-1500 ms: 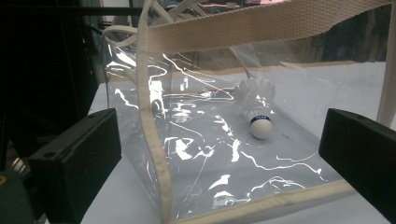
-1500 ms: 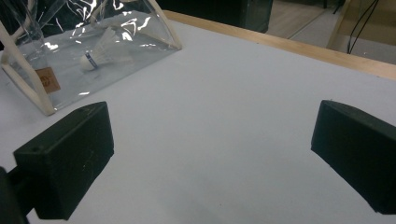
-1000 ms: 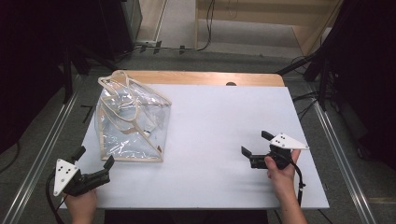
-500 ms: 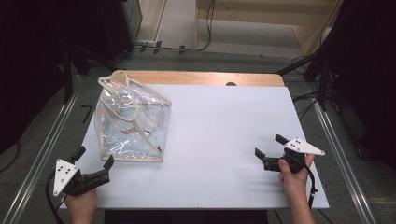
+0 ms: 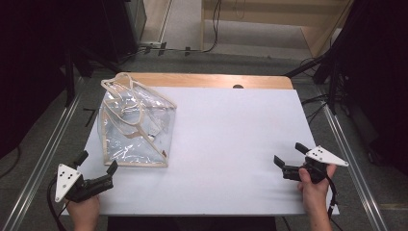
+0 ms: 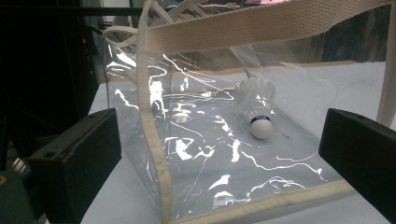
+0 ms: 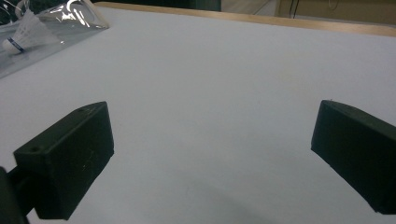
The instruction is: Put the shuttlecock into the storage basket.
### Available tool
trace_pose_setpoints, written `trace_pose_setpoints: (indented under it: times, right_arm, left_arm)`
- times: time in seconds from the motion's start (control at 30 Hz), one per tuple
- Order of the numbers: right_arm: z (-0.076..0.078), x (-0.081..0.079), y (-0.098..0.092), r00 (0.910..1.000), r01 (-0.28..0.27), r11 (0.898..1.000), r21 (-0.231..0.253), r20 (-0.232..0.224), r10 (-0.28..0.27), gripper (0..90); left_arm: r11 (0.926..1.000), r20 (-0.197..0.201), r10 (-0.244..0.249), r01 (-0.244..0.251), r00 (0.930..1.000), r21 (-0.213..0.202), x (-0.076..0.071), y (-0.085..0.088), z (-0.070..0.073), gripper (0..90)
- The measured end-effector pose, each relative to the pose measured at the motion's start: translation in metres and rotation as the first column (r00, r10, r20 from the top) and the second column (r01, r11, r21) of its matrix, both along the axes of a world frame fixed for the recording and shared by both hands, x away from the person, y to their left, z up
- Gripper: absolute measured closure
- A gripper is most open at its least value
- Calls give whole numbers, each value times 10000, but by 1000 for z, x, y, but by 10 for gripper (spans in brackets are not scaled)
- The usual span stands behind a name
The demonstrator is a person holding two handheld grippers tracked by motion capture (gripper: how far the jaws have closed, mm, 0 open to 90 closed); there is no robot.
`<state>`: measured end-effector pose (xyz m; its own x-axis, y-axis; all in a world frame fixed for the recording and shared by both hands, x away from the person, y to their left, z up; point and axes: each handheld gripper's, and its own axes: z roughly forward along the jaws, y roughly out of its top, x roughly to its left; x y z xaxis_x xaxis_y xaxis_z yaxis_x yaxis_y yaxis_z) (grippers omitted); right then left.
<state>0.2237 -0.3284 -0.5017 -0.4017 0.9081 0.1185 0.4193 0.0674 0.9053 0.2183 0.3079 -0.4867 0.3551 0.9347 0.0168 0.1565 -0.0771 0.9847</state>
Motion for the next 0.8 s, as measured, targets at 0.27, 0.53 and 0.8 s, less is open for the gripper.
trace_pose_setpoints:
  times: [0.27,0.53,0.8]
  right_arm:
    - [-3,-9,-12,9995,310,9995,97,1,-310,0]
    - [-6,-22,-27,9985,524,9984,203,140,-527,0]
    - [-6,-26,-34,9973,616,9967,525,376,-637,0]
  left_arm:
    - [10000,2,-4,4,10000,-2,0,0,0,0]
    - [10000,9,-6,6,10000,-6,0,0,0,0]
    - [10000,17,-2,2,10000,-18,0,0,0,0]
